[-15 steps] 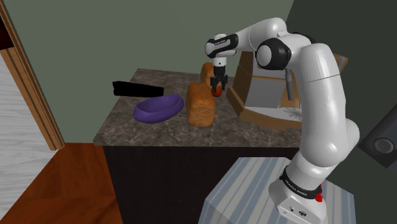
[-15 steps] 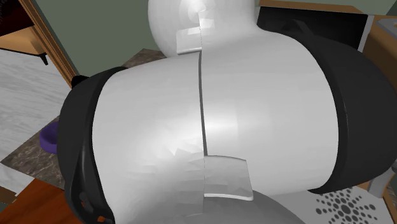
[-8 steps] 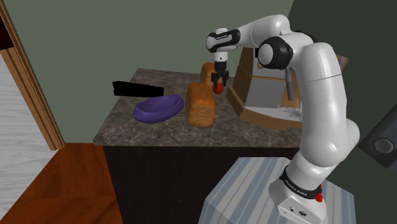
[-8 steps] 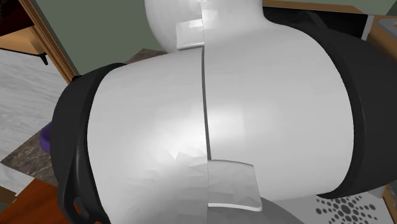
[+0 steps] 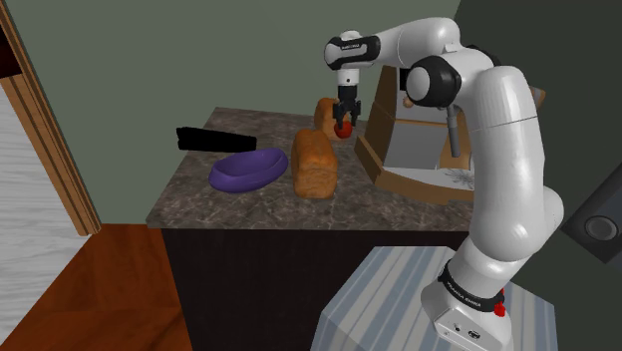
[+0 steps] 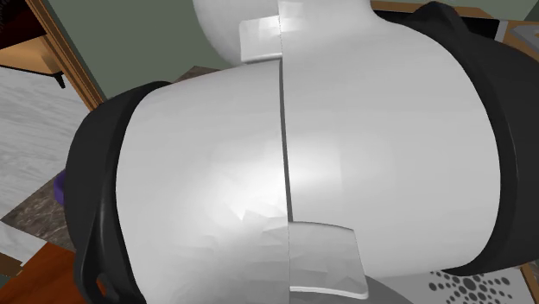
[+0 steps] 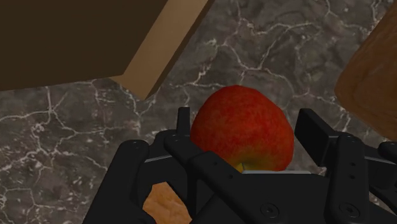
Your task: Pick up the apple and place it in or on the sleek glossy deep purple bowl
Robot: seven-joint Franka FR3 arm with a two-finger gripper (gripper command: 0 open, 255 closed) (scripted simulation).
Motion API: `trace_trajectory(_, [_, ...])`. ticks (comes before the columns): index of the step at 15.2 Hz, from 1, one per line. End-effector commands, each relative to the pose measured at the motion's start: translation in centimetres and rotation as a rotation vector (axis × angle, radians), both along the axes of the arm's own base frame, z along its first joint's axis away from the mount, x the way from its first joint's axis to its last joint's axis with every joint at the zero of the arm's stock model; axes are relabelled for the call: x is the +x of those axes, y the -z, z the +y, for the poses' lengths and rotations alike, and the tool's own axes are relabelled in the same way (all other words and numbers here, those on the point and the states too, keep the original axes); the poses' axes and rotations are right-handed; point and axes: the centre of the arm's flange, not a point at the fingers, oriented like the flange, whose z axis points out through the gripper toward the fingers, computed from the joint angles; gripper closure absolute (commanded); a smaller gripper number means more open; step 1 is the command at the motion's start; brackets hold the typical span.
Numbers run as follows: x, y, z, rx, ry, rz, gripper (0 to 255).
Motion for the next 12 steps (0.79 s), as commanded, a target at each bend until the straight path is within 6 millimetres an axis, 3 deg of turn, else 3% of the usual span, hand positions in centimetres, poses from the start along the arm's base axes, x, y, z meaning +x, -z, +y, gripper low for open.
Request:
trace_trajectory(1, [0.0, -1.1, 0.0, 0.000, 0.000, 0.000, 255])
trace_trajectory(12, [0.0, -6.9, 0.0, 0.000, 0.000, 0.000, 255])
